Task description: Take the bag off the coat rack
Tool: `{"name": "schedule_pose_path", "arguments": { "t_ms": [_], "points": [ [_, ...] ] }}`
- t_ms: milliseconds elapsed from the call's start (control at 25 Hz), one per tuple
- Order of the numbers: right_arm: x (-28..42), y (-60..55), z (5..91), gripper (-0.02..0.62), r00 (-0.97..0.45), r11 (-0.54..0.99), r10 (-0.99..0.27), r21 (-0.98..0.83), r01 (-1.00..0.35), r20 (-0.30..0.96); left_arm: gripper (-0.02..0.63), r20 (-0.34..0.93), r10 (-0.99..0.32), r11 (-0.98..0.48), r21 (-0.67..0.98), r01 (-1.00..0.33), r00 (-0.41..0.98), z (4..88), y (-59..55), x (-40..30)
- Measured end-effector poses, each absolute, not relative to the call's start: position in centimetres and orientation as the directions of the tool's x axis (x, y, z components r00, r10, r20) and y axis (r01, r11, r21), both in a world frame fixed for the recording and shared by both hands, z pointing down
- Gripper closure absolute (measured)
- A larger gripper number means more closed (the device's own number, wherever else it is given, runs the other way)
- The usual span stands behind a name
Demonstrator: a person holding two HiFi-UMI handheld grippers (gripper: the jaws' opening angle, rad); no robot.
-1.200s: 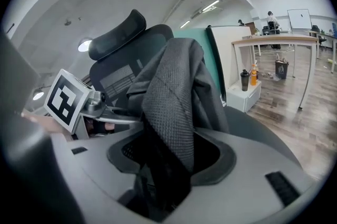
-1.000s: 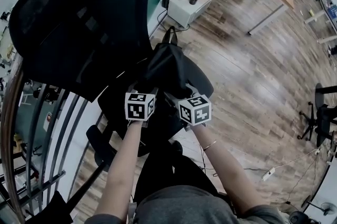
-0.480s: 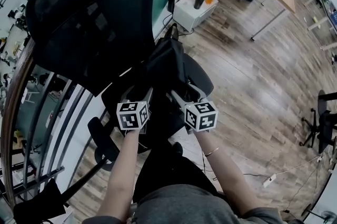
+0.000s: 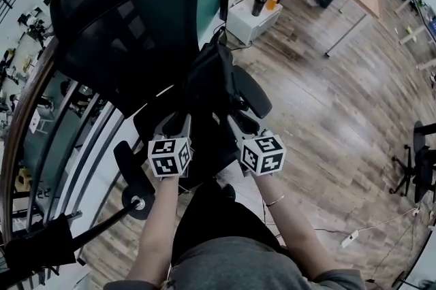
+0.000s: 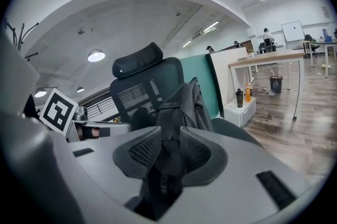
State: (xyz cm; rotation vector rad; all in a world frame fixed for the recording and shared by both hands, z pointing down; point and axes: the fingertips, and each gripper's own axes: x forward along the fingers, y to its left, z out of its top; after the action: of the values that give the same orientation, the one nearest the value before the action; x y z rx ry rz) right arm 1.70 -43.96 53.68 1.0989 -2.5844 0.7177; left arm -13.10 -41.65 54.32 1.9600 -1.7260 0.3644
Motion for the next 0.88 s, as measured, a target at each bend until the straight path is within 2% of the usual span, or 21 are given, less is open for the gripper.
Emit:
{"name": "schedule_pose_path", "arguments": {
  "t_ms": [80, 360, 480, 880],
  "points": [
    [2.0, -43.4, 53.1, 0.5, -0.697, 0.608, -0.603, -0.343, -0.716, 0.387, 0.488, 0.497, -0.852, -0.075, 0.194, -0.978, 0.164, 53.6, -40.9, -12.6],
    [2.7, -41.8, 51.4, 0.542, -0.709, 0.639, -0.597, -0.312, -0.703, 0.375, 0.541, 0.459, -0.871, -0.094, 0.187, -0.978, 0.172, 51.1, -39.2, -11.5],
    [3.2, -41.2, 50.8, 0.588, -0.709, 0.641, -0.602, -0.309, -0.703, 0.367, 0.558, 0.452, -0.875, -0.1, 0.177, -0.979, 0.171, 50.5, -38.5, -11.1],
    [4.0, -39.3, 48.7, 0.591, -0.732, 0.676, -0.601, -0.284, -0.68, 0.321, 0.571, 0.432, -0.889, -0.087, 0.161, -0.983, 0.15, 49.1, -36.1, -10.7]
  ]
}}
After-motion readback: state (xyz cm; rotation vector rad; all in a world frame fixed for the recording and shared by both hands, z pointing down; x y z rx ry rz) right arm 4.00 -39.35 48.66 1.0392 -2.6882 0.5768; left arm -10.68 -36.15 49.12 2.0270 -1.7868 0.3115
